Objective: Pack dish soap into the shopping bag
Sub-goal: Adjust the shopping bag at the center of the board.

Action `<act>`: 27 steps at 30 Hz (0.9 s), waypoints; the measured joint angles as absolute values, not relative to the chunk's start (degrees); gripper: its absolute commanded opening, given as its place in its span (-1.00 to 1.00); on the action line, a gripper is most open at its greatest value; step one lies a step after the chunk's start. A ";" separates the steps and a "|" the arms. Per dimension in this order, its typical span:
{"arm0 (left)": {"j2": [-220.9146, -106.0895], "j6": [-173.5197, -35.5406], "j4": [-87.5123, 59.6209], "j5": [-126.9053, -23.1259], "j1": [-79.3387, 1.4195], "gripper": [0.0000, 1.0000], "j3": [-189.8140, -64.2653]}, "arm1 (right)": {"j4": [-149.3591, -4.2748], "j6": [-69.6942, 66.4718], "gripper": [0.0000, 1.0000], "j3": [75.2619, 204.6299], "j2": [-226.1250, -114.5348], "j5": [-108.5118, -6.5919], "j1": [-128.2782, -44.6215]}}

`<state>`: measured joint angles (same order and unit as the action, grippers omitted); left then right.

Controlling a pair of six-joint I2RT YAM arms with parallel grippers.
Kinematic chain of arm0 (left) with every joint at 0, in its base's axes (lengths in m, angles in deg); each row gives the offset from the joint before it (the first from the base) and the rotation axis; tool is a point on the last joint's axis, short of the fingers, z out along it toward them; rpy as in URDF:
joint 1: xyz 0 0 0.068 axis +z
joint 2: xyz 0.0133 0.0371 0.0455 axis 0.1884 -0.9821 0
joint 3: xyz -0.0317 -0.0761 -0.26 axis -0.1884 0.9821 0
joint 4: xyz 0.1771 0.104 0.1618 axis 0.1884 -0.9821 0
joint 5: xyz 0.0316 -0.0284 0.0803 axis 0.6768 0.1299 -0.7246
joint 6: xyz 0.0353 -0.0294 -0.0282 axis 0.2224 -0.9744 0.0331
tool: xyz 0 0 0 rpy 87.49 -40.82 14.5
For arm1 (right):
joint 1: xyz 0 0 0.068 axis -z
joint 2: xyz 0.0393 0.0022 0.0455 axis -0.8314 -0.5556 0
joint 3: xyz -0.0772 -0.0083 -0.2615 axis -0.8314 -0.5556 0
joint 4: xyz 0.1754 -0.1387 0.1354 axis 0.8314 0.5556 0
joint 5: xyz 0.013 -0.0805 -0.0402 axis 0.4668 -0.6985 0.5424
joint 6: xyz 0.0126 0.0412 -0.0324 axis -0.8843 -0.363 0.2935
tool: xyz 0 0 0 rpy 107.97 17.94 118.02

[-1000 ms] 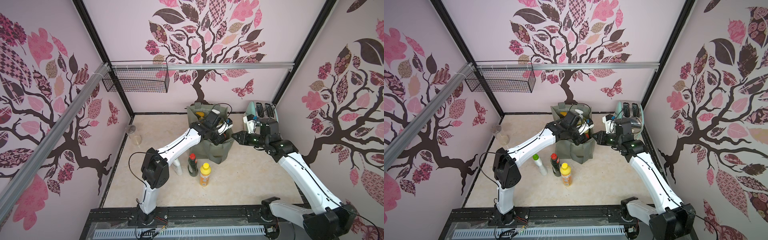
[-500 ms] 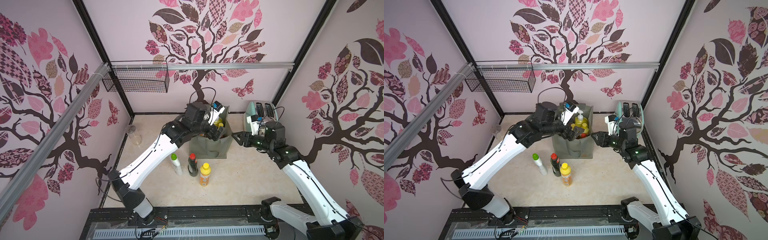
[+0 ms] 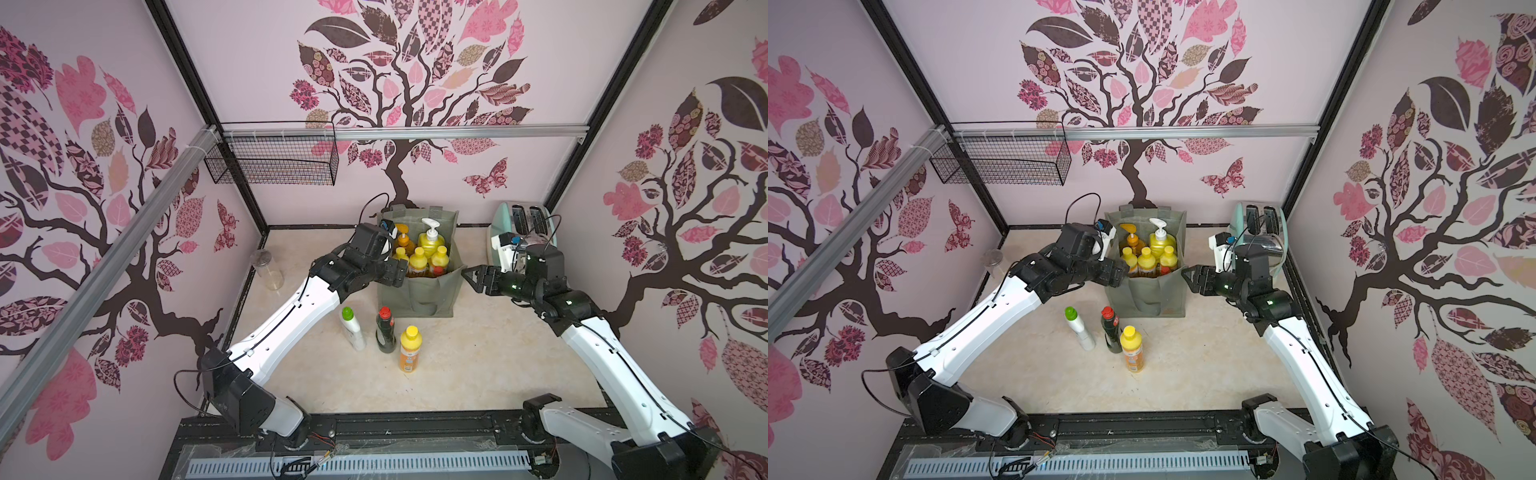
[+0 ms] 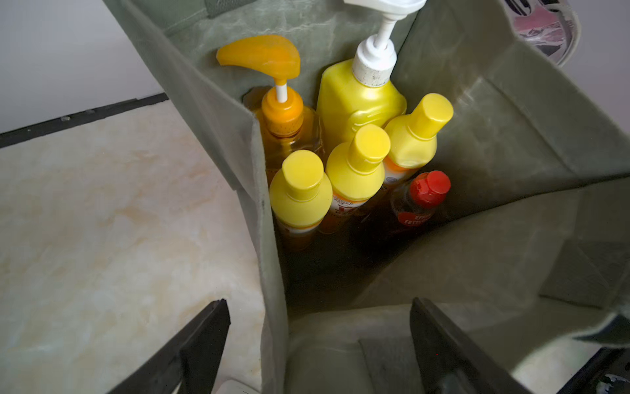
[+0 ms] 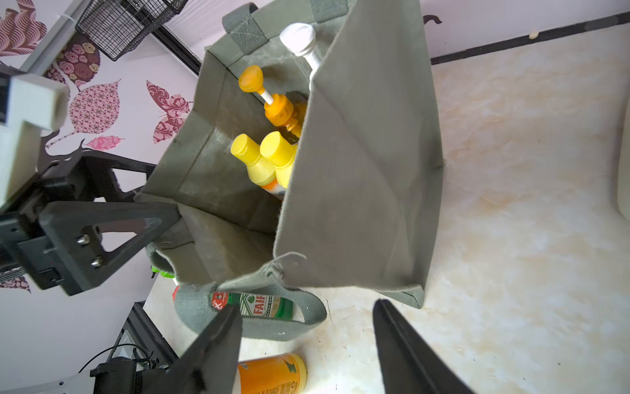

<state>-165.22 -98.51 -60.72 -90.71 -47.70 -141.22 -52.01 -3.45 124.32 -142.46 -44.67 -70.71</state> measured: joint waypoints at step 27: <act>-153.33 -104.11 -64.56 -90.95 -47.70 0.96 -136.59 | -49.80 -0.32 0.37 119.77 -141.23 -50.92 -73.33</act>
